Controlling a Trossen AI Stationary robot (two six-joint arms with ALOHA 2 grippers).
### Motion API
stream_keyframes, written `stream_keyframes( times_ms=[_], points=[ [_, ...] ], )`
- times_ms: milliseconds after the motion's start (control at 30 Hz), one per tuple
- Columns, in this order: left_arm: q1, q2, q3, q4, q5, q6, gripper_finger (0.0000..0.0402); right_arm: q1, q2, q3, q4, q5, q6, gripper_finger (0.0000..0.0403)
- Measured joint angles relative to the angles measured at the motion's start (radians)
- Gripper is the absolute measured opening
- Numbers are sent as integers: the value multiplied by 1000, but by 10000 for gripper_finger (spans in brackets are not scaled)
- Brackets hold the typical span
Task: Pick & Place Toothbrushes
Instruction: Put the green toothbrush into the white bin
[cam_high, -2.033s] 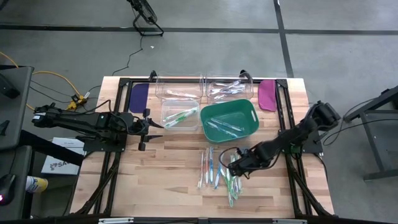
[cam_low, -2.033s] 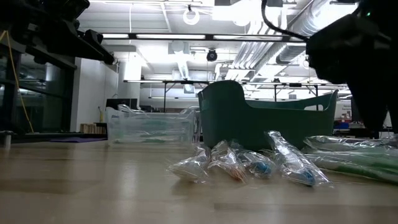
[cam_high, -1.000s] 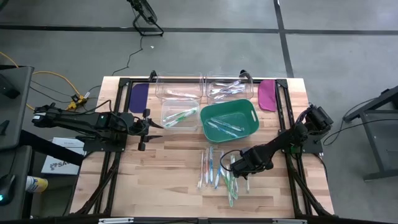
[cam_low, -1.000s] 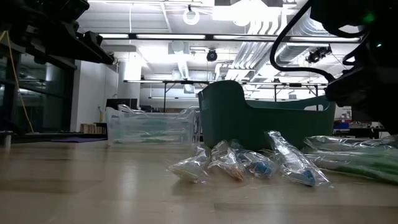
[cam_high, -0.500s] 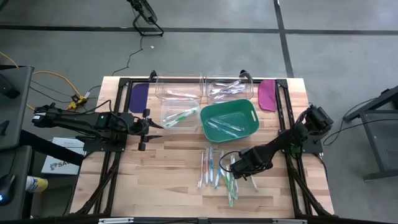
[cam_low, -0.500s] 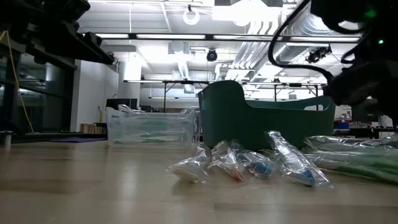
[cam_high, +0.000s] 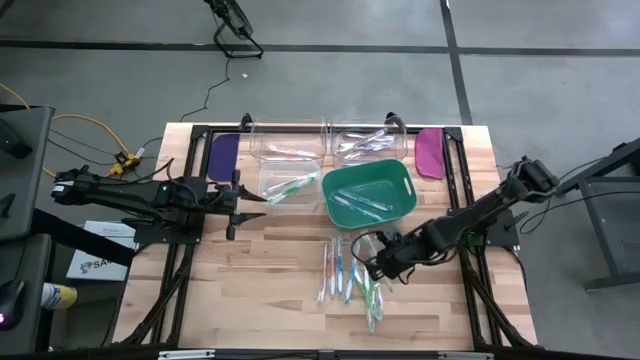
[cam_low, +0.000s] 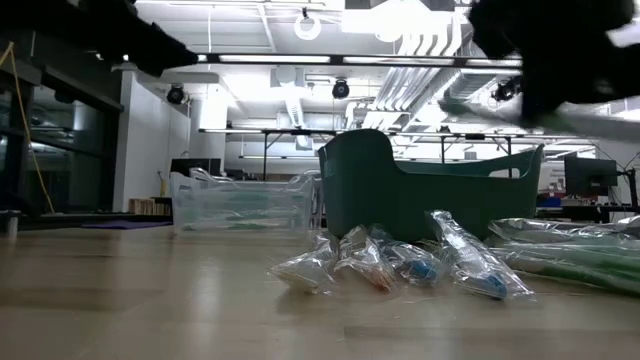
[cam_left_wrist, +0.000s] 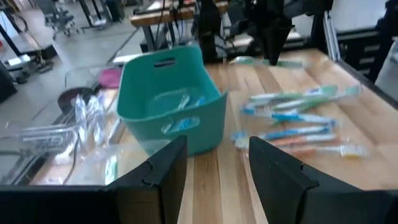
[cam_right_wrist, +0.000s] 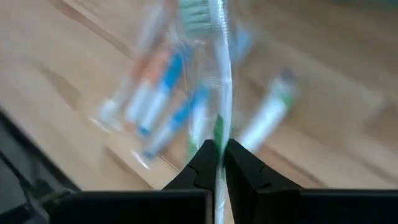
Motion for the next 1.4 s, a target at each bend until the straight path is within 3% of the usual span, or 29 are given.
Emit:
stream_keyframes(
  times_ms=[133, 367, 533, 700, 900, 1400],
  points=[
    [0, 7, 0, 51, 0, -6, 166, -5, -28, 1, 128, 131, -134, 8],
    [0, 62, 0, 154, 16, -117, 166, -76, -31, 1, 529, 282, -521, 8],
    [0, 140, 0, 276, 22, -278, 166, -162, -31, 1, 766, 283, -805, 8],
    [0, 226, 0, 433, 55, -360, 166, -239, -31, 1, 908, 261, -985, 8],
    [0, 313, 2, 591, 67, -390, 166, -314, -31, 1, 1053, 186, -1080, 10],
    [0, 511, 187, 566, 72, -358, 166, -343, 10, 2, 1201, 122, -1143, 8]
  ],
)
